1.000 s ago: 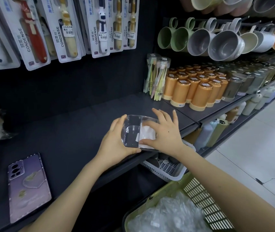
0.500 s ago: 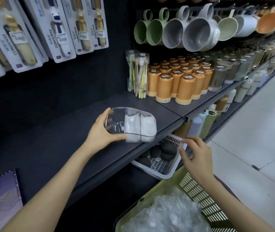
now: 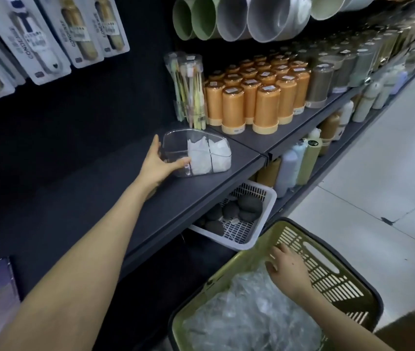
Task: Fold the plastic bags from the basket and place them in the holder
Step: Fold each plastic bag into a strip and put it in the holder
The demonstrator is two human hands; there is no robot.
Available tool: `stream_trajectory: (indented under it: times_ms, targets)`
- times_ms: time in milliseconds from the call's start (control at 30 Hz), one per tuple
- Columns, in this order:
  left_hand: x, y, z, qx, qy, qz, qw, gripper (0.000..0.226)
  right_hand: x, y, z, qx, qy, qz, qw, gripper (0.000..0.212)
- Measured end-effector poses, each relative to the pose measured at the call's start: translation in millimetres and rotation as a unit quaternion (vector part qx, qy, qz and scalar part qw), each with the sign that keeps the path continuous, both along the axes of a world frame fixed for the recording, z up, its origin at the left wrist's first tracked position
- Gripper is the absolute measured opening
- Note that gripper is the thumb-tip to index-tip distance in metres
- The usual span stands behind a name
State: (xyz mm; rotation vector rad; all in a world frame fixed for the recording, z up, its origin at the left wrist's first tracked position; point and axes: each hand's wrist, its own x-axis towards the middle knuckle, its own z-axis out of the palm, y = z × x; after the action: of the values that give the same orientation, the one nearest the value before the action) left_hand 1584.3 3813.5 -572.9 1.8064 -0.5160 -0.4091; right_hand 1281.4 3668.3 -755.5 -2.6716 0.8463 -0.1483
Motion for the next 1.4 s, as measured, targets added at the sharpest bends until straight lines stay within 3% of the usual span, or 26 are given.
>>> stream_trajectory:
  times_ms: [67, 133, 233, 300, 433, 567, 733, 800, 867, 933, 1000, 1100, 1233, 1333, 1400]
  targets:
    - [-17.2, 22.2, -11.5, 0.006, 0.006, 0.028, 1.000, 0.105, -6.7, 4.1, -9.5, 0.011, 0.043, -0.001, 0.999, 0.034]
    - [-41.2, 55.0, -22.0, 0.078, -0.051, 0.043, 0.995, 0.095, -11.8, 7.3, -18.9, 0.041, 0.083, -0.006, 0.996, 0.040]
    - [-70.9, 98.9, -29.3, 0.255, -0.261, 0.011, 0.931, 0.076, -17.0, 14.6, -38.8, 0.076, 0.139, -0.008, 0.987, 0.043]
    - [-84.6, 119.7, -29.8, 0.302, -0.322, -0.032, 0.897, 0.067, -18.8, 23.3, -50.5, 0.098, 0.165, -0.004, 0.981, 0.048]
    - [-95.2, 144.5, -39.2, 0.378, -0.321, -0.101, 0.862, 0.080, -20.7, 43.6, -68.3, 0.157, 0.202, 0.004, 0.967, 0.058]
    - [-95.0, 144.8, -43.4, 0.382, -0.348, -0.089, 0.852, 0.085, -40.8, 52.9, -88.8, 0.152, 0.267, -0.019, 0.951, 0.074]
    - [-96.0, 143.4, -46.8, 0.381, -0.368, -0.077, 0.844, 0.081, -75.5, 41.8, -107.9, 0.085, 0.446, -0.086, 0.887, 0.099]
    - [-96.2, 141.9, -47.4, 0.388, -0.379, -0.077, 0.837, 0.081, -80.1, 39.6, -108.6, 0.123, 0.472, -0.094, 0.868, 0.100]
    - [-95.6, 141.2, -48.4, 0.392, -0.385, -0.076, 0.832, 0.080, -78.0, 40.0, -107.4, 0.121, 0.486, -0.084, 0.861, 0.081]
    - [-95.3, 141.5, -48.3, 0.392, -0.386, -0.076, 0.831, 0.079, -74.1, 41.3, -107.0, 0.102, 0.471, -0.074, 0.873, 0.045]
    - [-95.7, 141.6, -47.9, 0.389, -0.387, -0.077, 0.832, 0.078, -72.4, 43.6, -103.0, 0.099, 0.461, -0.078, 0.878, 0.026]
    - [-96.7, 141.3, -46.8, 0.389, -0.385, -0.076, 0.834, 0.073, -65.8, 45.8, -88.7, 0.100, 0.416, -0.088, 0.899, 0.019]
    - [-98.1, 139.9, -45.5, 0.388, -0.379, -0.079, 0.837, 0.072, -34.7, 52.7, -35.8, 0.140, 0.287, -0.081, 0.944, 0.020]
    - [-98.3, 142.0, -44.5, 0.365, -0.368, -0.075, 0.852, 0.064, -14.1, 61.8, 19.8, 0.160, 0.169, -0.028, 0.972, 0.018]
    - [-107.7, 146.2, -42.0, 0.297, -0.377, -0.035, 0.877, 0.053, -7.3, 66.2, 59.8, 0.195, 0.056, -0.018, 0.979, 0.019]
